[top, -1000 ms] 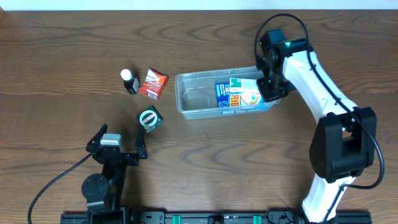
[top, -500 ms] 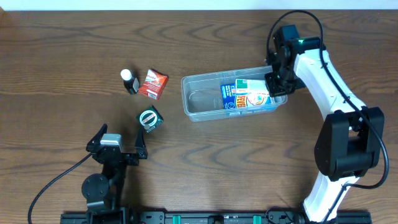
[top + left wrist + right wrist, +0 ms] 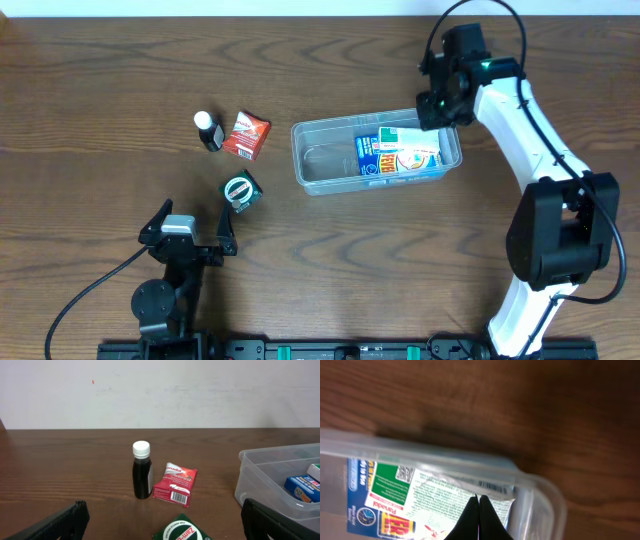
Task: Pack container
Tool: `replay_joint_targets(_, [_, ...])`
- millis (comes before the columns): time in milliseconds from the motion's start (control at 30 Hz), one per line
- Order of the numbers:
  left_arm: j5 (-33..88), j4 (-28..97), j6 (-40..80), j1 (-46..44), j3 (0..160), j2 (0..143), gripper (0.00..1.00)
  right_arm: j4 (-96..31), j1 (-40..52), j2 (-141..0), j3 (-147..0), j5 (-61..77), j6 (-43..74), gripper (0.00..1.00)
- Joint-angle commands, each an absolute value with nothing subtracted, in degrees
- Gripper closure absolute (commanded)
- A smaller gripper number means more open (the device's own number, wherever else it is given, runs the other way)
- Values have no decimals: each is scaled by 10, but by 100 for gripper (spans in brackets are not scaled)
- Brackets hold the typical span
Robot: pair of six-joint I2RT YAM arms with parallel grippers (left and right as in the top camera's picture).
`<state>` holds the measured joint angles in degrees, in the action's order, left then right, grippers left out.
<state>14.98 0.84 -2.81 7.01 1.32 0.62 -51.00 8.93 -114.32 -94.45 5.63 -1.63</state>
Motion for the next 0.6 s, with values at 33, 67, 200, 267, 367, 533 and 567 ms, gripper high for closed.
replay_joint_targets(33, [154,26,-25,68,2,3,2,-503,63,-1139,-1001,65,-7,99])
replay_joint_targets(67, [154,26,-25,68,2,3,2,-503,57,-1139,-1010,65,-7,99])
replay_joint_targets(200, [154,26,-25,68,2,3,2,-470,33,-1139,-1021,65,-9,99])
replay_joint_targets(267, [154,26,-25,68,2,3,2,-454,24,-1142,-1019,65,-2,99])
replay_joint_targets(367, [154,26,-25,68,2,3,2,-451,21,-1148,-1019,64,0,99])
replay_joint_targets(533, [154,26,-25,68,2,3,2,-448,25,-1155,-1019,65,0,99])
replay_joint_targets(567, [154,26,-25,68,2,3,2,-448,27,-1158,-1018,65,0,99])
